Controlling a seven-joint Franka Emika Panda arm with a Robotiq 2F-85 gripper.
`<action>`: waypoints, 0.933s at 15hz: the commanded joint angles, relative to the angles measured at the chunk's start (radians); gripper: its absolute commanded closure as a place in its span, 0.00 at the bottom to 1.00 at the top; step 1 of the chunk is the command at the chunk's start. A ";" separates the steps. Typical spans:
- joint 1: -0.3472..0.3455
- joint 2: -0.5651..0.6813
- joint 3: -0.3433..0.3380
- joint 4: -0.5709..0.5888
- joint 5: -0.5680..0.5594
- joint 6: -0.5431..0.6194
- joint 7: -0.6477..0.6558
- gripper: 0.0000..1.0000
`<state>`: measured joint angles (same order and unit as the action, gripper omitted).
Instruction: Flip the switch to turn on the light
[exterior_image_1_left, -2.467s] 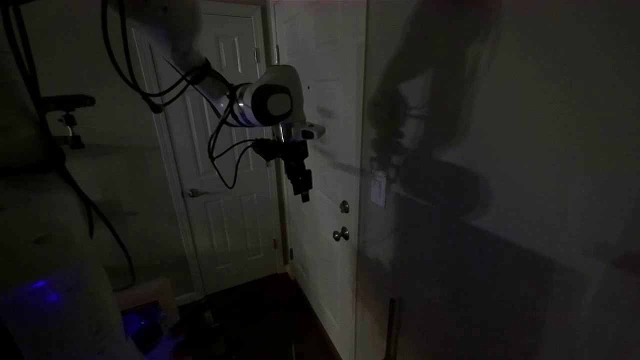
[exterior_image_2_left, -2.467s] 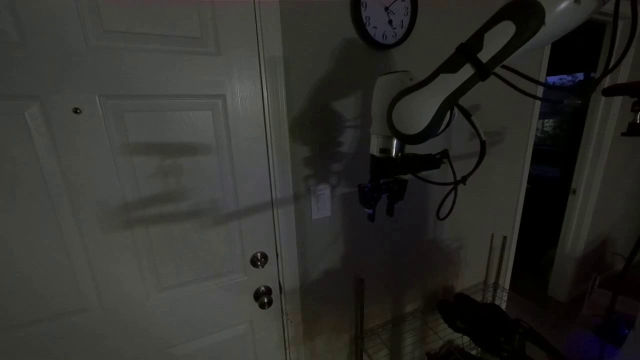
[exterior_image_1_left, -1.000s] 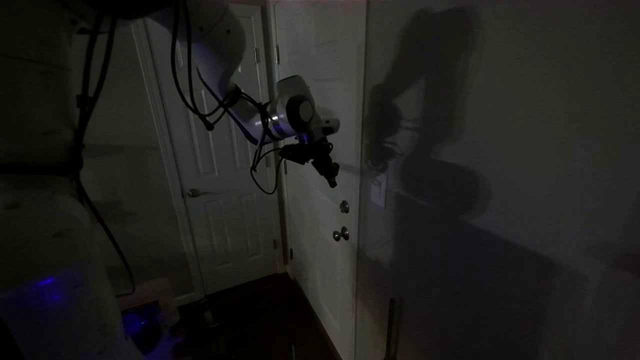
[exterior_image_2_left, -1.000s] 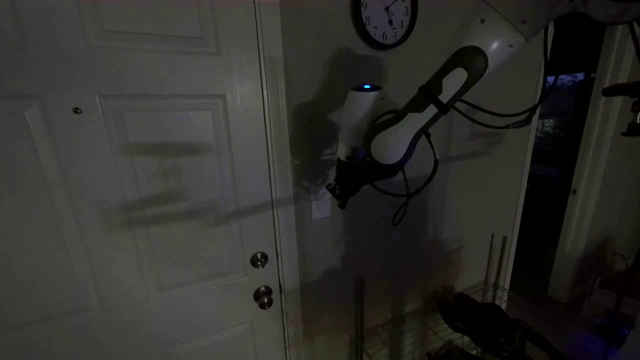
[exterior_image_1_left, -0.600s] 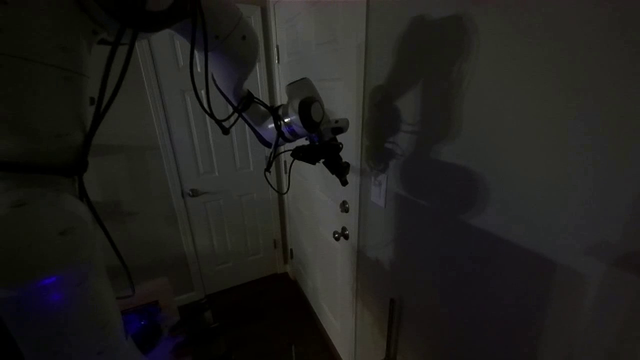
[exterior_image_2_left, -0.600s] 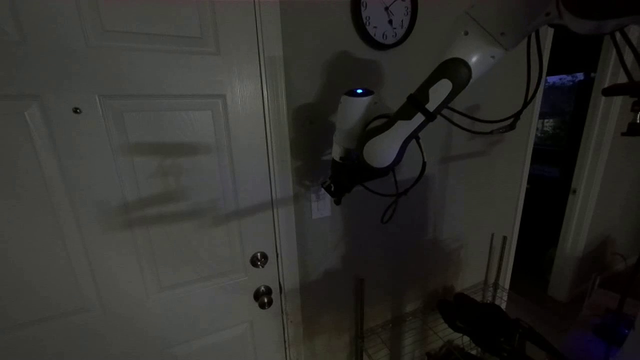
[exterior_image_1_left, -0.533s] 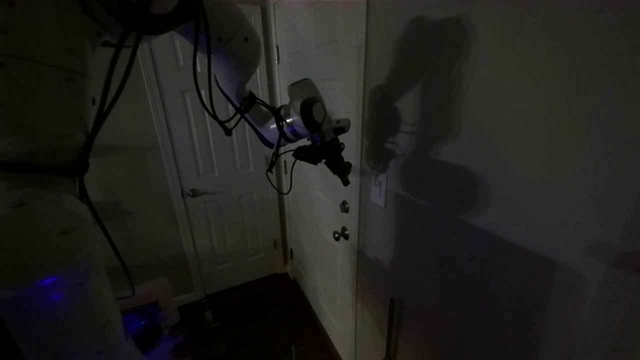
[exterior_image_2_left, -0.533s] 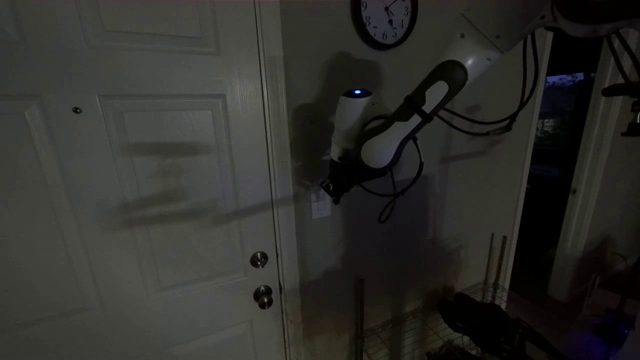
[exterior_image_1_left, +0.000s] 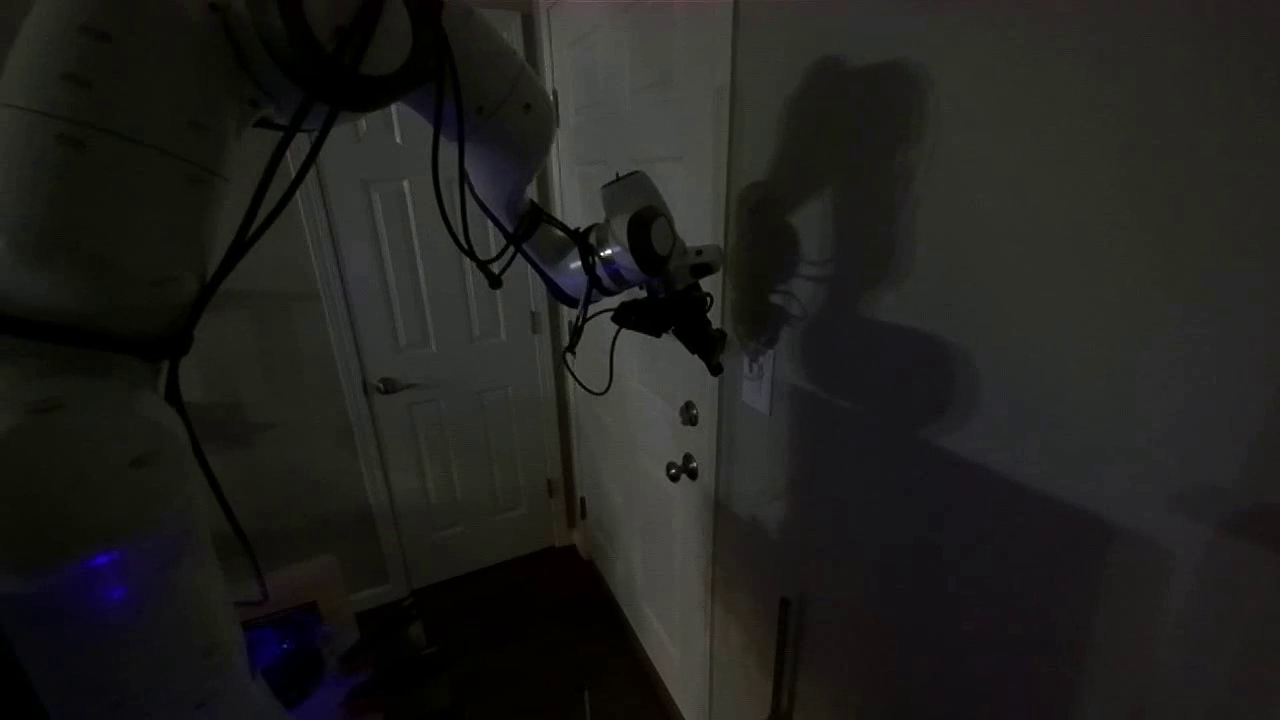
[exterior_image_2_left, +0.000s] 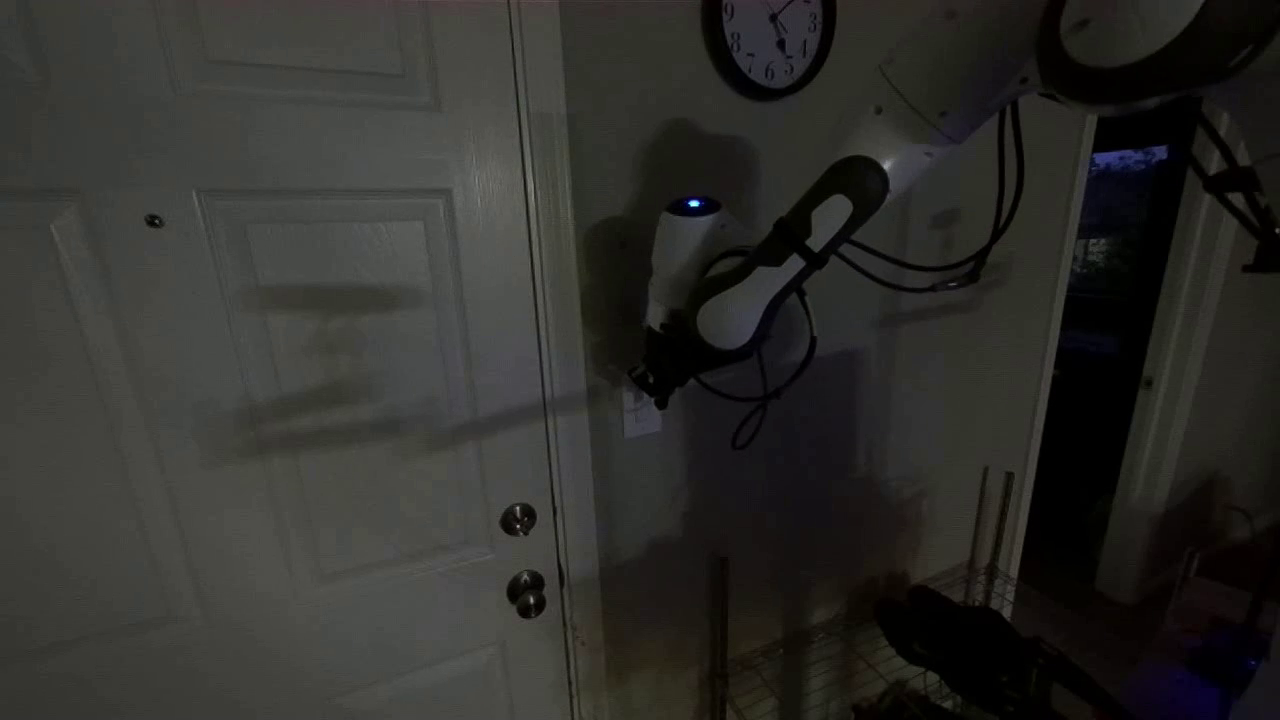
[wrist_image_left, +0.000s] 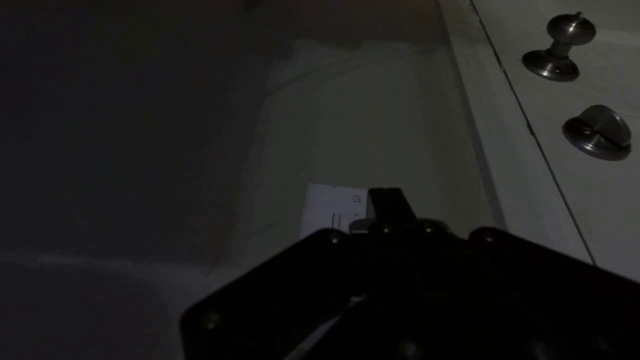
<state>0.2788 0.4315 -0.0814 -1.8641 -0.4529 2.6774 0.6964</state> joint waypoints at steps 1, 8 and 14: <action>0.016 0.052 -0.029 0.065 0.020 -0.001 -0.001 0.99; 0.010 0.135 -0.053 0.180 0.053 -0.011 -0.021 0.99; 0.019 0.192 -0.070 0.273 0.058 -0.028 -0.021 0.99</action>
<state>0.2808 0.5938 -0.1322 -1.6439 -0.4264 2.6691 0.6964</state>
